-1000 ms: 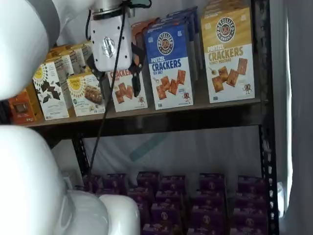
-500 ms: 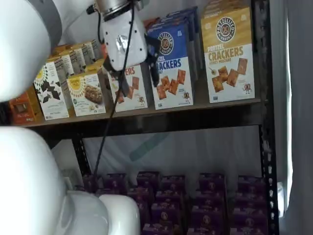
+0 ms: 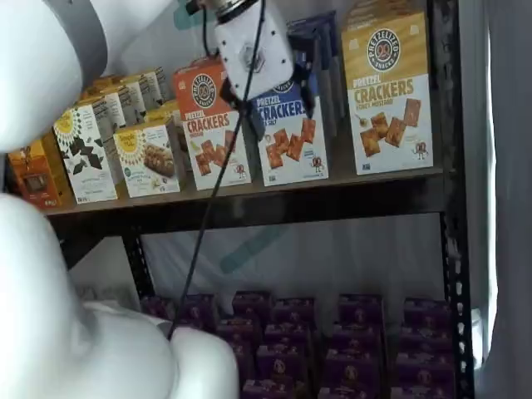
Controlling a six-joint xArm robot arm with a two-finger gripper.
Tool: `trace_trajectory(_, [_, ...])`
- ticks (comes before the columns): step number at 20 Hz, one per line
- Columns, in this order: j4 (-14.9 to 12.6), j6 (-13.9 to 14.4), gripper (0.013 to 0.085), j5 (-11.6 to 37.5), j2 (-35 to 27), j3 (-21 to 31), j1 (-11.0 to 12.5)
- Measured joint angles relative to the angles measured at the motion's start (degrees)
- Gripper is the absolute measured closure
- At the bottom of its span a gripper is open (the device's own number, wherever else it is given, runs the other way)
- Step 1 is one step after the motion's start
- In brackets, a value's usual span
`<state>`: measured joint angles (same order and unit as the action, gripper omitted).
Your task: Retrieve the yellow and white box located on the top shelf, the sixth one from the left
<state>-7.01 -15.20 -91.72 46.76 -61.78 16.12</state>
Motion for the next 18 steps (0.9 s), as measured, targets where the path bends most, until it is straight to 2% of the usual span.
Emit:
trace_trajectory(4, [2.89, -5.08, 0.0130, 3.62, -3.29, -2.26, 5.94])
trace_trajectory(7, [5.07, -8.25, 0.0130, 4.71, -5.70, -4.33, 9.37])
trace_trajectory(11, [6.99, -11.37, 0.0130, 5.27, -8.47, -6.80, 12.63])
trace_trajectory(18, [10.06, -15.20, 0.0130, 5.39, -11.66, -9.96, 16.64])
